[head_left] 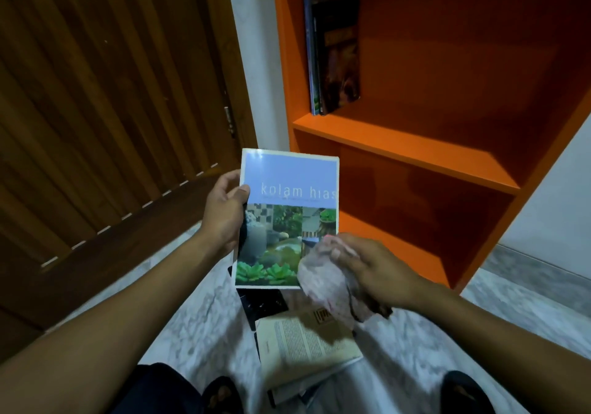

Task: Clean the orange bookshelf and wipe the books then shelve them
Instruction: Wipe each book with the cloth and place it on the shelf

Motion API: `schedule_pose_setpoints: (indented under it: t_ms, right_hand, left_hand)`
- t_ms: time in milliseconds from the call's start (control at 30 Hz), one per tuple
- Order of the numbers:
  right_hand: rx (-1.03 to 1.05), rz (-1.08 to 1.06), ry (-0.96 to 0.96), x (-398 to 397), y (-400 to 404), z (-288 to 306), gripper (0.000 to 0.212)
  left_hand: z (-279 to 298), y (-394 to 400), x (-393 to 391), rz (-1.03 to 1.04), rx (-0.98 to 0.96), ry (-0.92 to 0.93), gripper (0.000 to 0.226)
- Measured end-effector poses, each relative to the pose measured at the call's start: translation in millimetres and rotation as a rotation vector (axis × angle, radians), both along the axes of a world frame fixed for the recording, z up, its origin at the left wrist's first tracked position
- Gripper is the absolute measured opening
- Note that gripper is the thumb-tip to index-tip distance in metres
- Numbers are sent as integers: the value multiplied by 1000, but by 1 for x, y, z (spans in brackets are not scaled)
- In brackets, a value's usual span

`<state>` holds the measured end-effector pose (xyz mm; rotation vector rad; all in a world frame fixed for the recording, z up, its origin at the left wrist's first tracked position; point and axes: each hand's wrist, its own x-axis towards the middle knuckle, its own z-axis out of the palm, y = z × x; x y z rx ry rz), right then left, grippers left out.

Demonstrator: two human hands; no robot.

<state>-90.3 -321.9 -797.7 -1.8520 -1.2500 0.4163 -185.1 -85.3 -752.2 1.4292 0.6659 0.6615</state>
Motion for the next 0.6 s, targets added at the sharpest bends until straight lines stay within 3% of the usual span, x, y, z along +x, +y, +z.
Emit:
schedule_pose_setpoints:
  t_ms: [133,200,333,500,600]
  right_hand:
    - [336,-527,117,20,8,22,33]
    - [491,-677,159,27,13,28,35]
    - [598,-594,250,23,38,31,23]
    - [322,-492,-46,3,53,20,49]
    - [260,-404,-225,1,49,14,48]
  left_hand:
    - [-2,-16,2,-103,100,49,24]
    - [0,-28,5,-148,93,34,24]
    - [6,-59,11,-306,35,8,22]
    - [10,-86,20,-383,-43,-22,27]
    - [12,-83,20,-335,-118,-37,28]
